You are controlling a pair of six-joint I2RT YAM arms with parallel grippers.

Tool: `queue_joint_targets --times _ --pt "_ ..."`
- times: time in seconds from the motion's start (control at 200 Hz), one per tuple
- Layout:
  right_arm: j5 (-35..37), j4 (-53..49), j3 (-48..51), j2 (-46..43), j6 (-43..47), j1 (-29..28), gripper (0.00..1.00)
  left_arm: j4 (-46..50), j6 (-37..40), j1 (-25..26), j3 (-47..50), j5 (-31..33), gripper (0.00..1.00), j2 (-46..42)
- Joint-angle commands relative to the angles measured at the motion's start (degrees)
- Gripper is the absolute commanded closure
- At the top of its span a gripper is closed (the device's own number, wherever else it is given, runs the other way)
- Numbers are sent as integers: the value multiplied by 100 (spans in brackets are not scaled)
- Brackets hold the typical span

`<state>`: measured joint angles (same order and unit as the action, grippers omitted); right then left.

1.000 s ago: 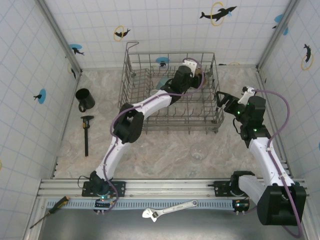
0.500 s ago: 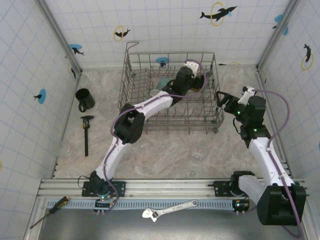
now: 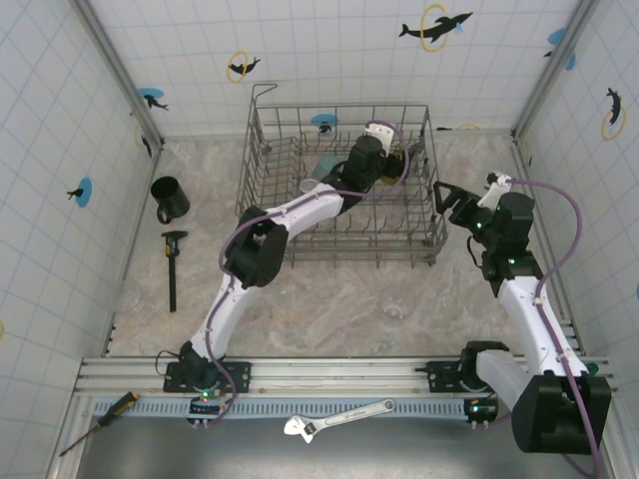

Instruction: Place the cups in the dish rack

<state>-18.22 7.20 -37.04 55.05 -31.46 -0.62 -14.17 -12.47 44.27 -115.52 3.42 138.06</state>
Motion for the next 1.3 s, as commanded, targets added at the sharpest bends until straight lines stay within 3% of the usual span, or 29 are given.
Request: queue_joint_targets --times 0.0,0.576,1.071,1.291 --pt "-76 -103 -8 -109 -9 37 0 -24 -247 3 229 -93 3 -617" --pt "-169 -1085 -291 -231 -54 36 0 -14 -482 3 1605 204 2 -2284" --pt "7 -1879 -428 -536 -18 -68 0 962 -937 -16 3183 2041 2 -3817" --pt "50 -1983 -410 -624 -27 -145 0 1545 -1228 -227 3539 2258 2 -4365"
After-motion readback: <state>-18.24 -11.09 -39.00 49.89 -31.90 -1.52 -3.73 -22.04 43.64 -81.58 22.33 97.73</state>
